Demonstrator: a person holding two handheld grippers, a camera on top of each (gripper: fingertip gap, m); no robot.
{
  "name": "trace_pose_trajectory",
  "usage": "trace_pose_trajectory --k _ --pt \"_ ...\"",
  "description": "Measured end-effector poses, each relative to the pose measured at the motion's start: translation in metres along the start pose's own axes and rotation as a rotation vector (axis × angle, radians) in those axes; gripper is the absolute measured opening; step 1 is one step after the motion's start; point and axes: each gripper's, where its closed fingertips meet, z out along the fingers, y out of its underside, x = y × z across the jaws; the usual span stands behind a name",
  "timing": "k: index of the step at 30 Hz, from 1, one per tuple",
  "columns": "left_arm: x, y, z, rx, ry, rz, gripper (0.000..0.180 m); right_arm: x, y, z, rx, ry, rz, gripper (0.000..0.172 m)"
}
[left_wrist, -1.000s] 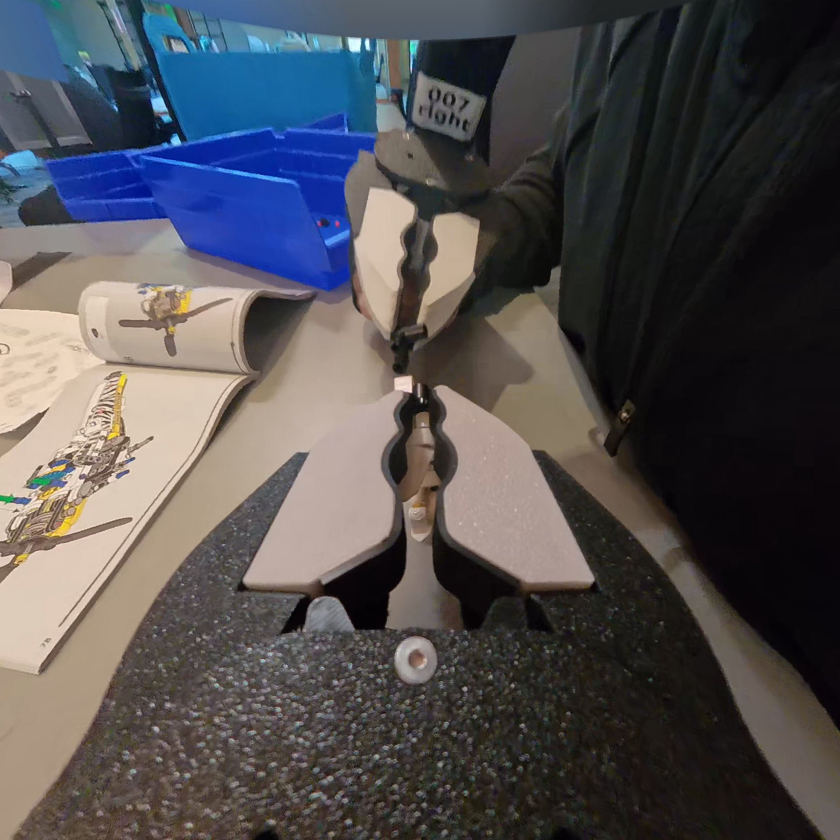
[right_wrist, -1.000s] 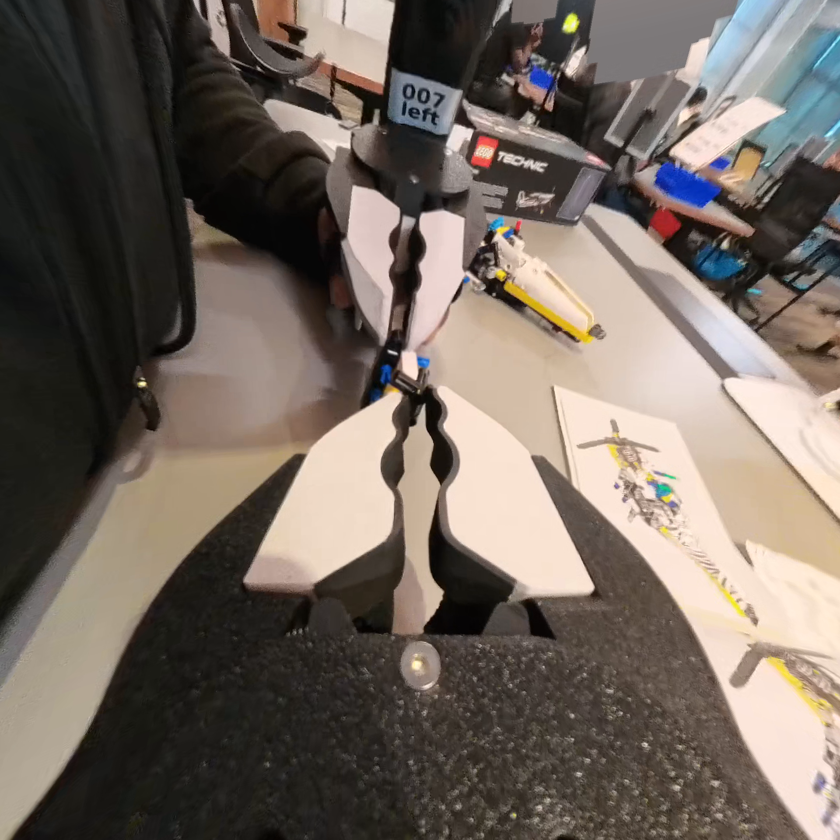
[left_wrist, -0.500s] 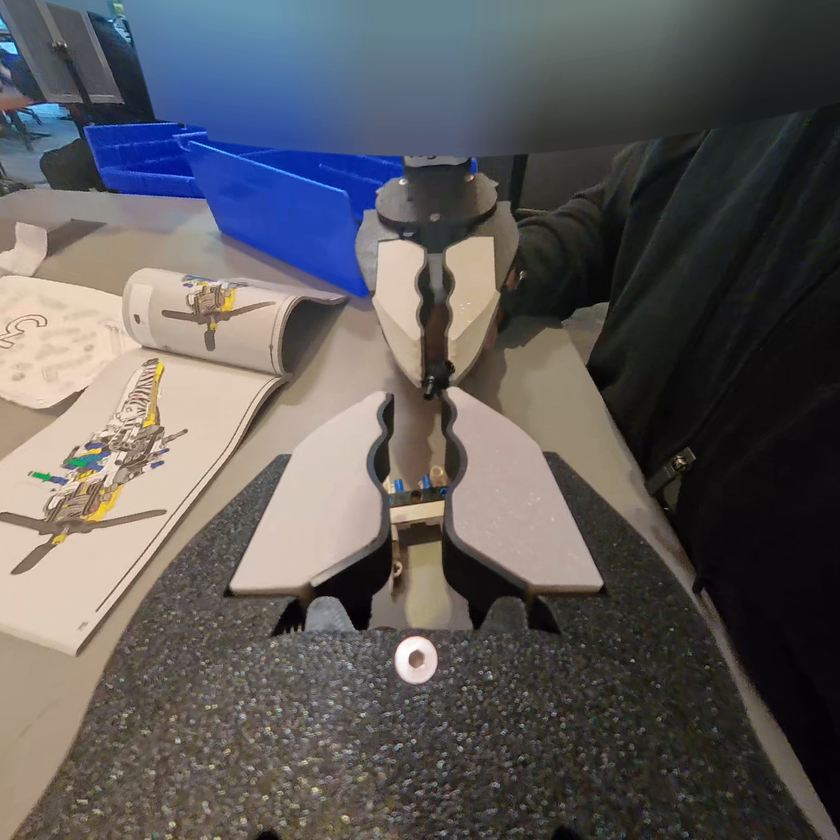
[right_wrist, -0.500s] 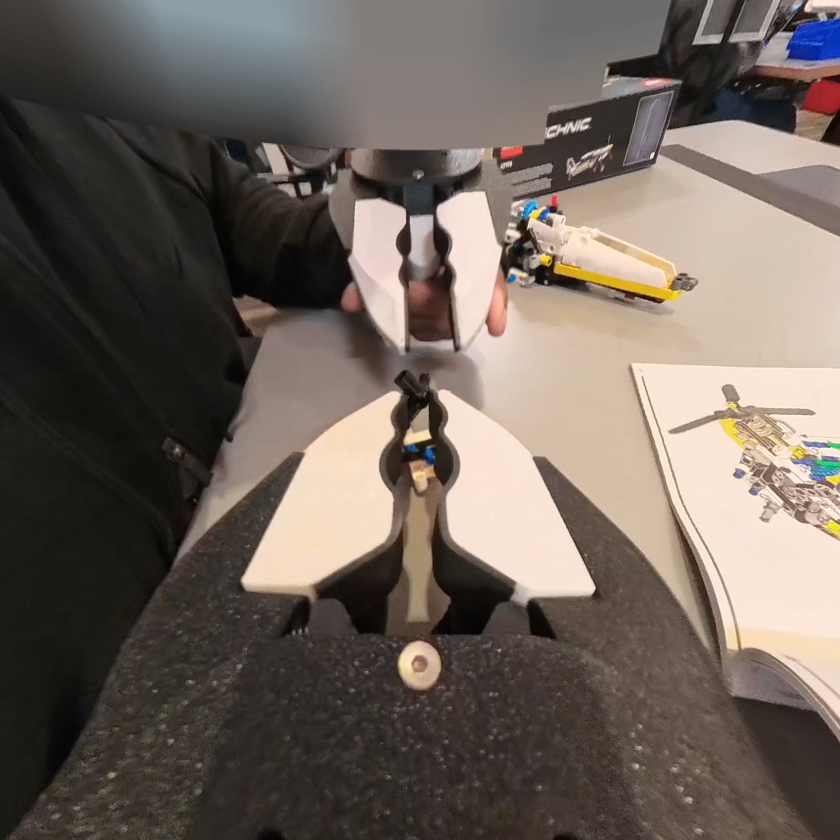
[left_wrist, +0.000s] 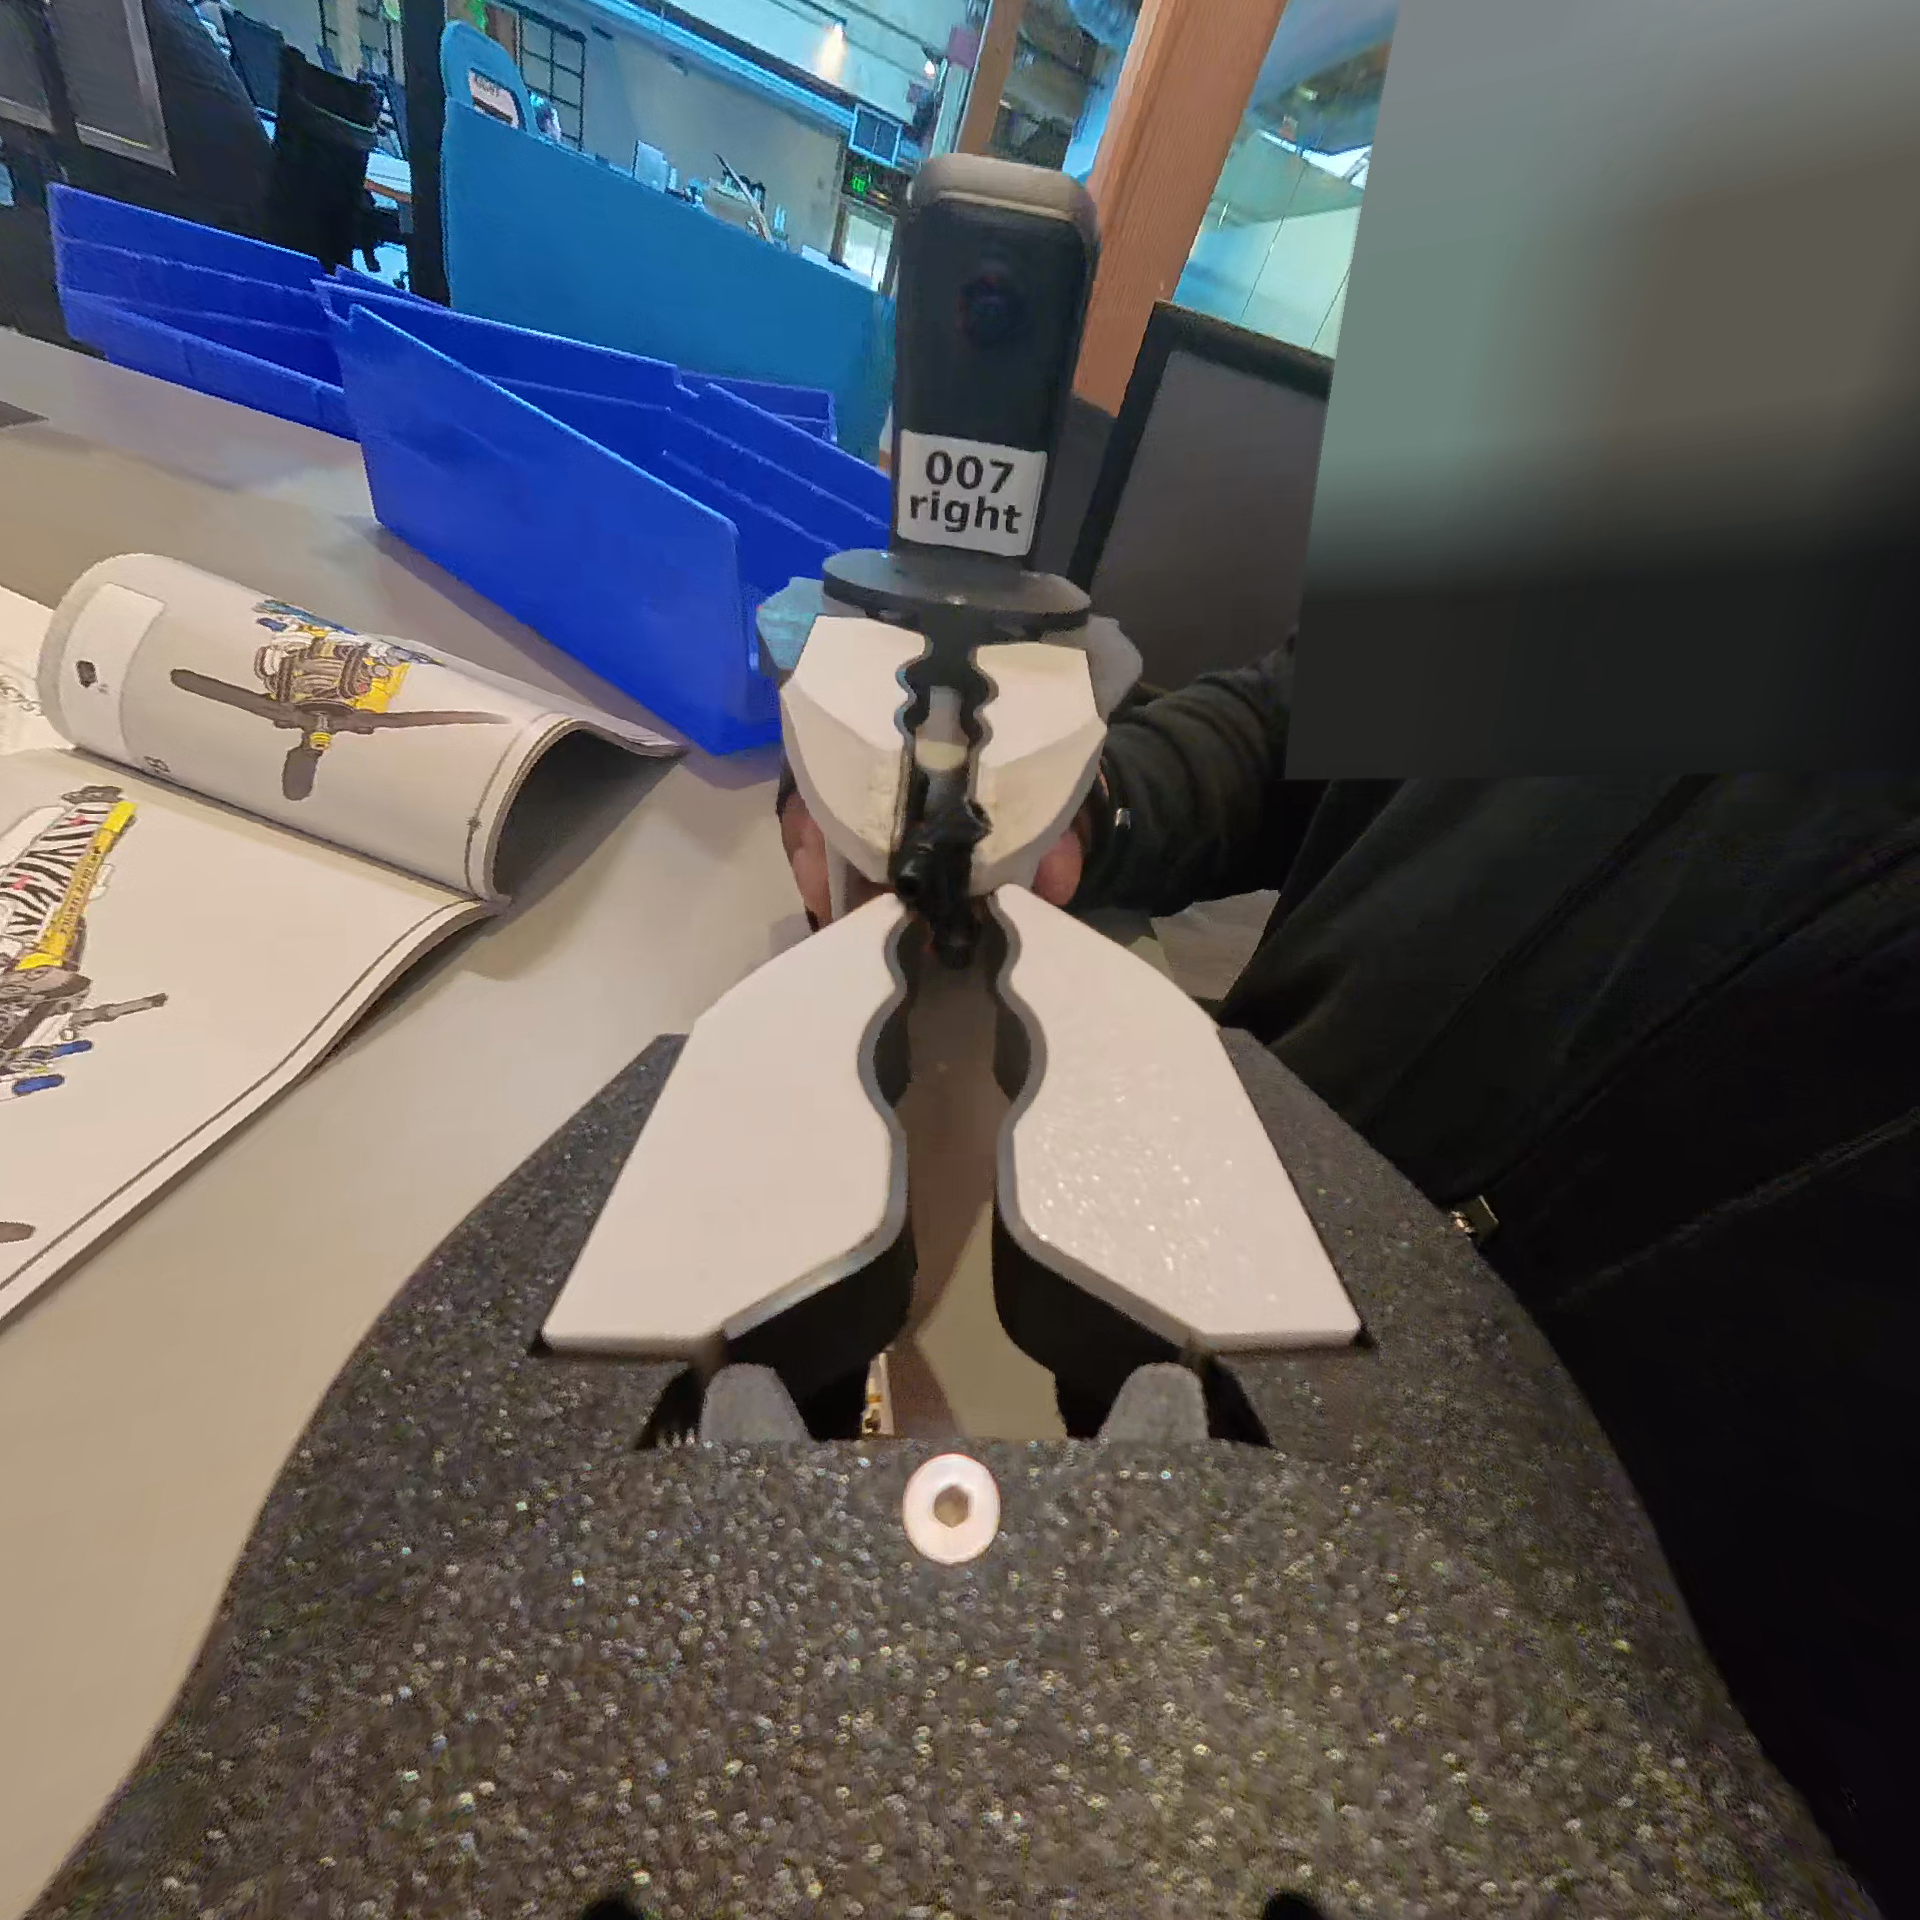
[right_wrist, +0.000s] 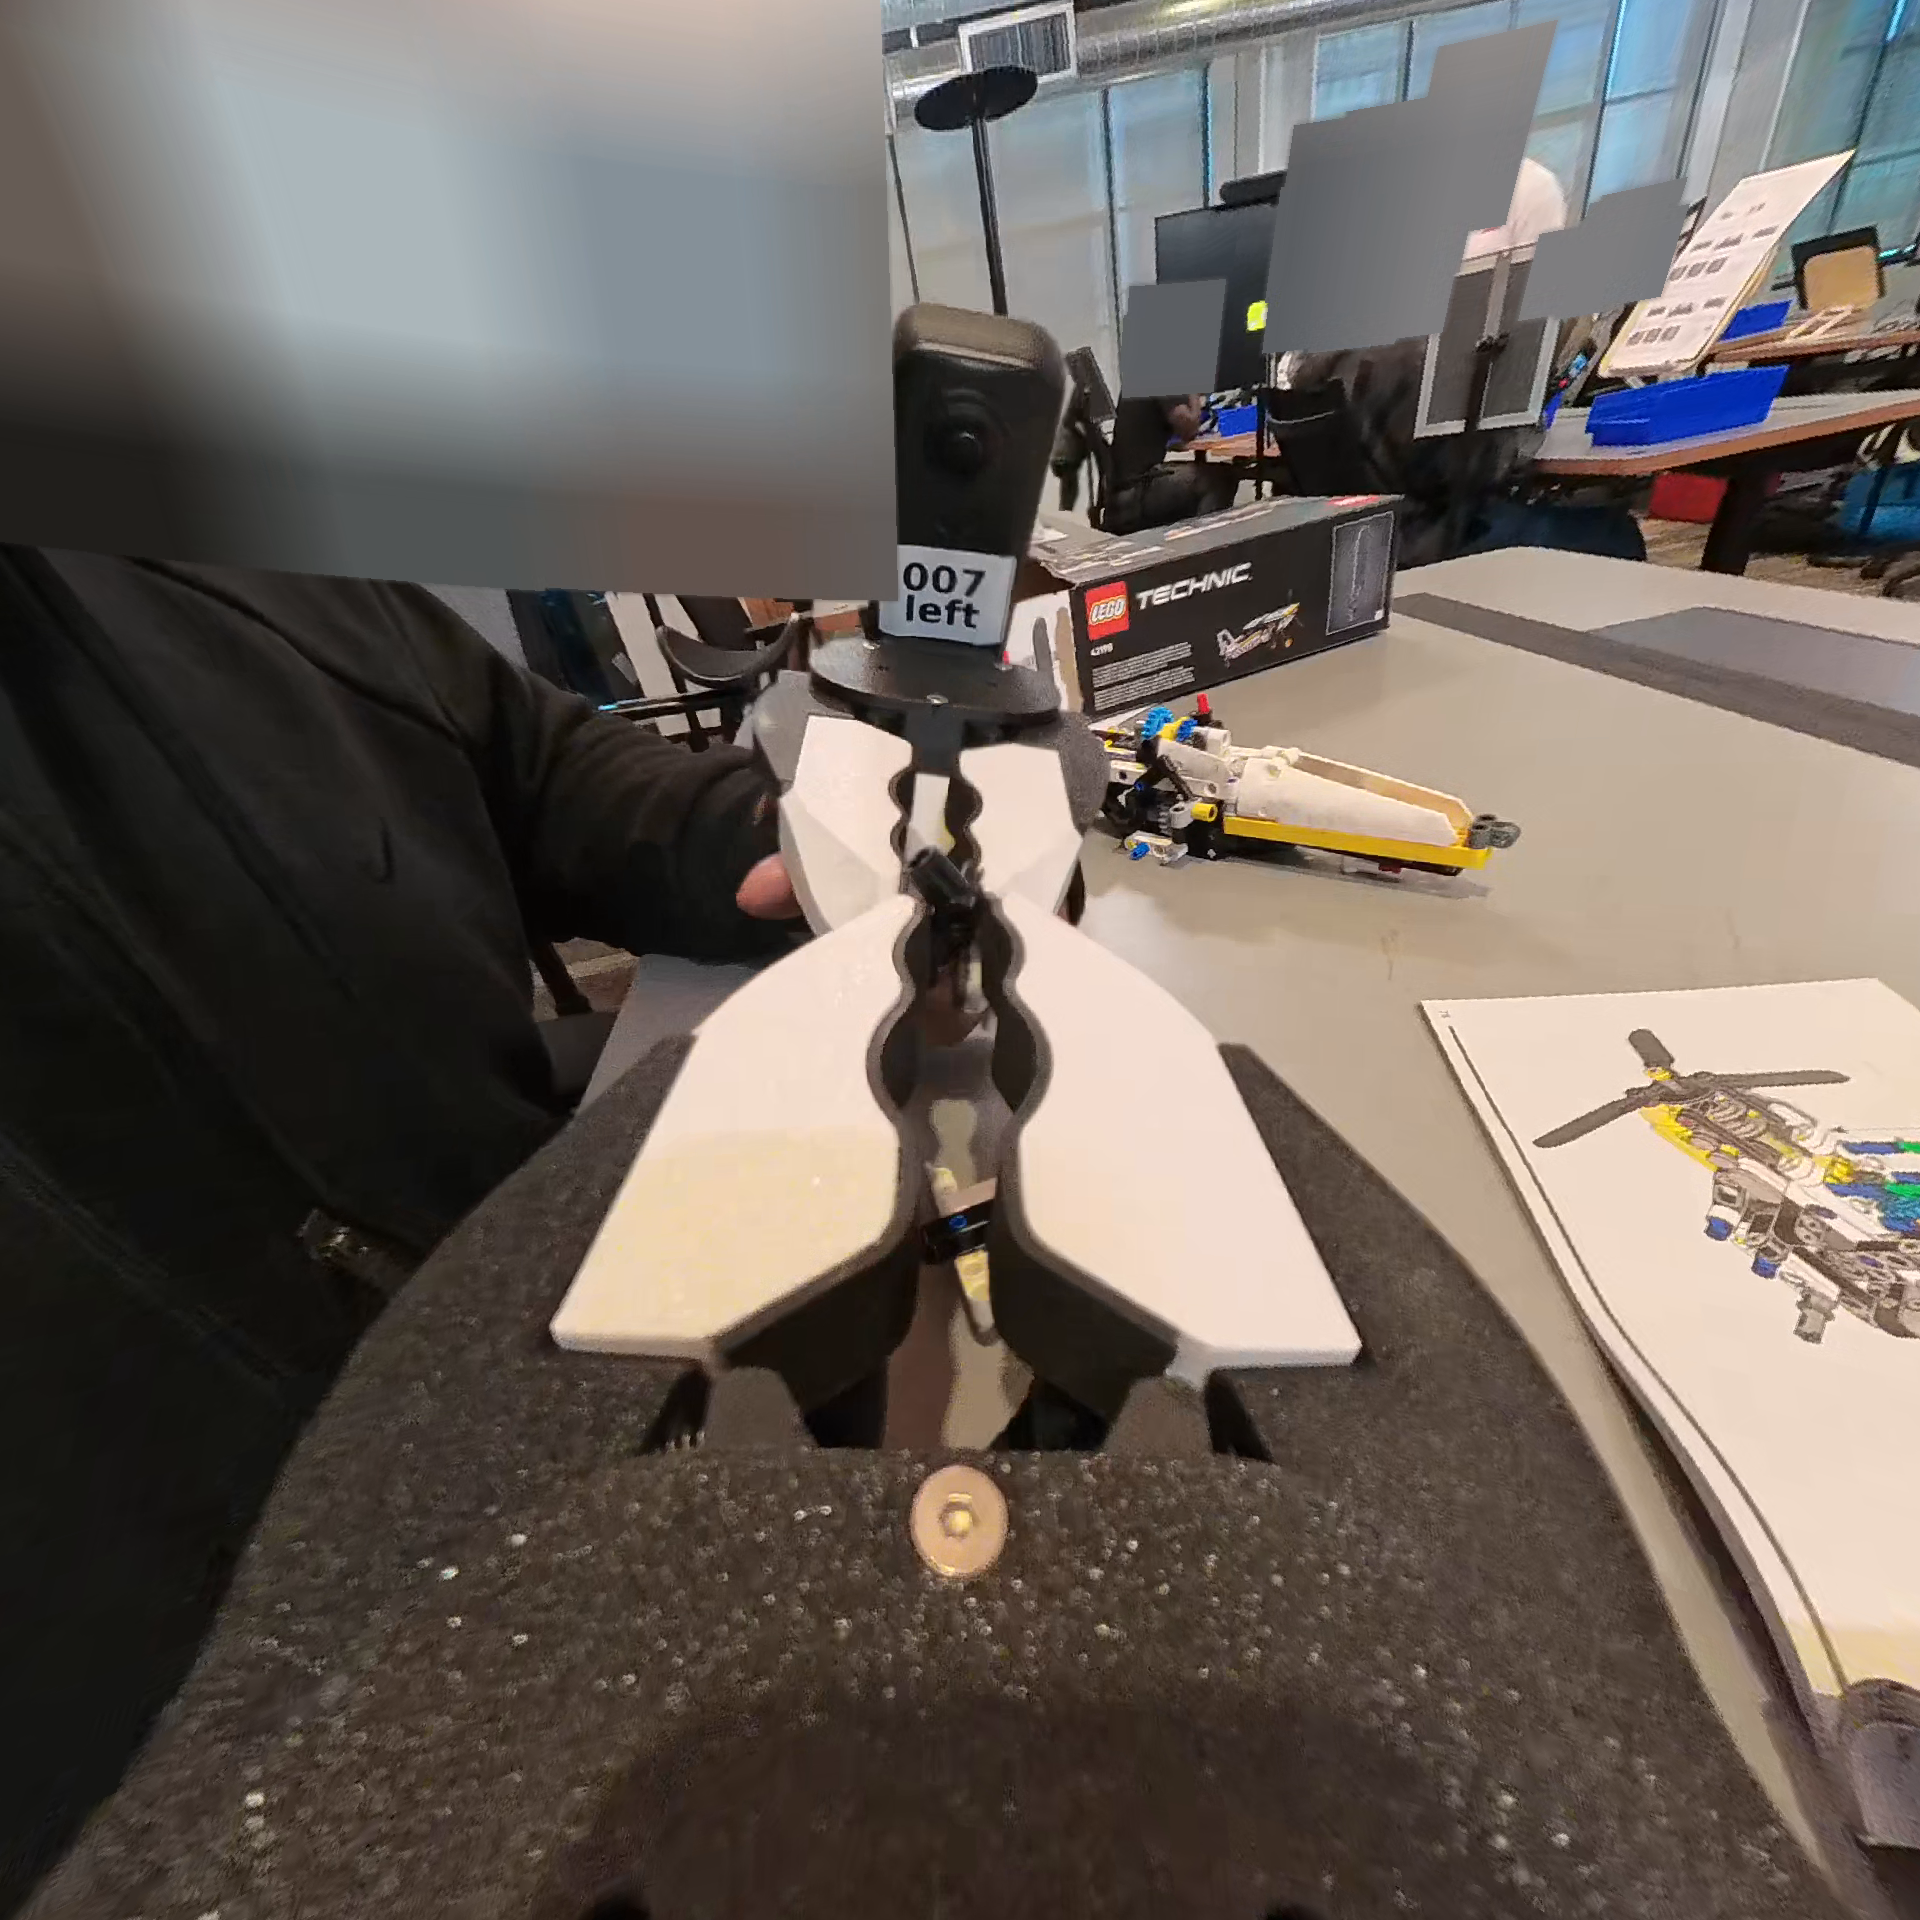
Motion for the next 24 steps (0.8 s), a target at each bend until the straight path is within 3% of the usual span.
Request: trace_pose_trajectory --k 9,18,24 --pt "-0.005 -0.004 -0.008 0.06 -0.003 -0.027 0.009 0.003 -0.007 0.002 0.078 0.005 0.049 0.016" --pt "-0.015 -0.006 -0.019 0.071 -0.063 -0.001 0.009 0.01 -0.015 -0.005 0.157 0.004 0.074 0.009" --pt "-0.02 0.001 -0.019 0.025 -0.102 0.033 0.009 0.011 -0.012 -0.004 0.126 0.034 0.013 0.01"
